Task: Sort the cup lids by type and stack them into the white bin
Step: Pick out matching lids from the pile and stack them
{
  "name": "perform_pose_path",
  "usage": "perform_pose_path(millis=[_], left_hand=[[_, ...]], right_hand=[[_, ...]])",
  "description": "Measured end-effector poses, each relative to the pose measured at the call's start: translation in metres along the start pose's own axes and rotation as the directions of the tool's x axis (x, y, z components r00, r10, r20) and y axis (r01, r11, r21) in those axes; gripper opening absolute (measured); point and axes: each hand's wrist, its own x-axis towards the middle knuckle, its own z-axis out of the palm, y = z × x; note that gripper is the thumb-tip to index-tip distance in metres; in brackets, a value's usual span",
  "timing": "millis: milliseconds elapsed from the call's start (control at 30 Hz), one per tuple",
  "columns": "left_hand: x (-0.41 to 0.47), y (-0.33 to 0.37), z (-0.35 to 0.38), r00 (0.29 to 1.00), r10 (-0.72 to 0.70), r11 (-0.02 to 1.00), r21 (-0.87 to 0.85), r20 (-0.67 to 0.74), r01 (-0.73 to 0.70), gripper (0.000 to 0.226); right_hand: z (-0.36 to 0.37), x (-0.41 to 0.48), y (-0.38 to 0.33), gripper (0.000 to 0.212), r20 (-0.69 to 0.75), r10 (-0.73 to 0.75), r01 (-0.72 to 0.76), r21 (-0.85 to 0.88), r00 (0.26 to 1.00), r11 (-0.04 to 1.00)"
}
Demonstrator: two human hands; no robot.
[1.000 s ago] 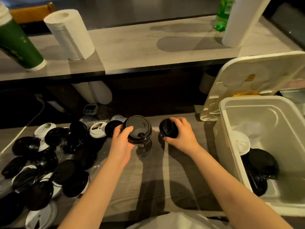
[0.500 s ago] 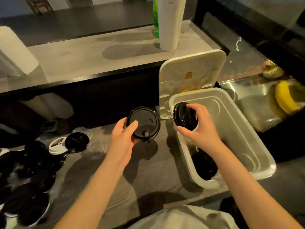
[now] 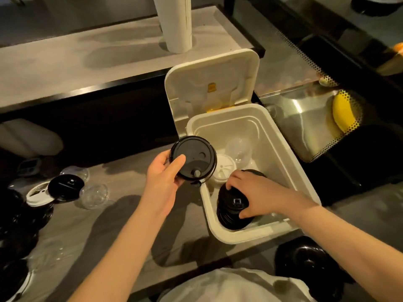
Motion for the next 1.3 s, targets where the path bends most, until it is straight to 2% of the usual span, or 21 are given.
perform_pose_path(millis=[133, 233, 433, 567, 667, 733, 800, 867, 933, 967, 1033, 1100, 1167, 1233, 1300], left_hand=[[-0.005, -0.004, 0.001, 1.0, -0.008, 1.0, -0.012, -0.022, 0.008, 0.026], [-0.01, -0.008, 0.001, 1.0, -0.01, 1.0, -0.011, -0.025, 0.01, 0.024], [-0.013, -0.012, 0.003, 0.999, -0.029, 0.999, -0.036, -0.038, 0.027, 0.026], [-0.013, -0.011, 0.005, 0.998, -0.036, 0.998, -0.045, -0.054, 0.033, 0.028], [-0.011, -0.011, 0.007, 0.998, -0.039, 0.999, -0.037, -0.053, 0.037, 0.03], [-0.01, -0.01, 0.01, 0.998, -0.048, 0.998, -0.031, -0.05, 0.046, 0.026], [-0.007, -0.009, 0.012, 0.997, -0.06, 0.998, -0.024, -0.051, 0.059, 0.022], [-0.002, -0.007, 0.014, 0.997, -0.062, 0.998, -0.013, -0.043, 0.062, 0.022], [0.003, -0.005, 0.018, 0.998, -0.054, 0.998, 0.026, -0.021, 0.054, 0.023], [0.006, -0.005, 0.021, 0.999, -0.048, 0.997, 0.061, -0.008, 0.048, 0.023], [0.013, -0.004, 0.029, 0.999, -0.039, 0.99, 0.134, 0.023, 0.036, 0.025], [0.019, -0.006, 0.038, 0.997, -0.04, 0.982, 0.189, 0.069, 0.026, 0.029], [0.024, -0.007, 0.047, 0.991, -0.058, 0.969, 0.244, 0.122, 0.027, 0.027], [0.028, -0.007, 0.053, 0.984, -0.067, 0.946, 0.324, 0.168, 0.01, 0.02], [0.033, -0.009, 0.056, 0.975, -0.029, 0.875, 0.477, 0.218, -0.08, 0.02]], right_hand=[[0.011, 0.007, -0.005, 0.067, 0.18, -0.021, 0.053, -0.178, 0.984, 0.983], [0.008, 0.009, -0.002, 0.067, 0.239, -0.038, 0.081, -0.175, 0.97, 0.981], [0.009, 0.017, -0.007, 0.081, 0.195, -0.049, 0.112, -0.326, 0.98, 0.939], [0.011, 0.02, -0.01, 0.091, 0.211, 0.018, 0.053, -0.324, 0.977, 0.945], [0.009, 0.015, -0.007, 0.085, 0.217, 0.027, 0.042, -0.307, 0.976, 0.951], [0.006, 0.011, -0.004, 0.07, 0.178, -0.015, 0.066, -0.281, 0.984, 0.957], [0.0, 0.007, -0.002, 0.057, 0.072, -0.058, 0.071, -0.188, 0.996, 0.98], [-0.009, 0.004, 0.002, 0.045, -0.136, -0.06, 0.056, -0.032, 0.989, 0.998], [-0.022, 0.002, 0.007, 0.032, -0.381, 0.062, 0.037, 0.247, 0.922, 0.968], [-0.03, 0.002, 0.009, 0.028, -0.457, 0.155, 0.059, 0.42, 0.876, 0.905], [-0.045, 0.002, 0.01, 0.028, -0.463, 0.285, 0.154, 0.705, 0.839, 0.692], [-0.055, 0.005, 0.008, 0.035, -0.381, 0.302, 0.176, 0.826, 0.874, 0.535], [-0.058, 0.008, 0.004, 0.037, -0.333, 0.298, 0.143, 0.846, 0.894, 0.514], [-0.061, 0.009, 0.005, 0.035, -0.354, 0.326, 0.135, 0.832, 0.877, 0.538], [-0.066, 0.006, 0.011, 0.034, -0.352, 0.338, 0.124, 0.829, 0.873, 0.545]])
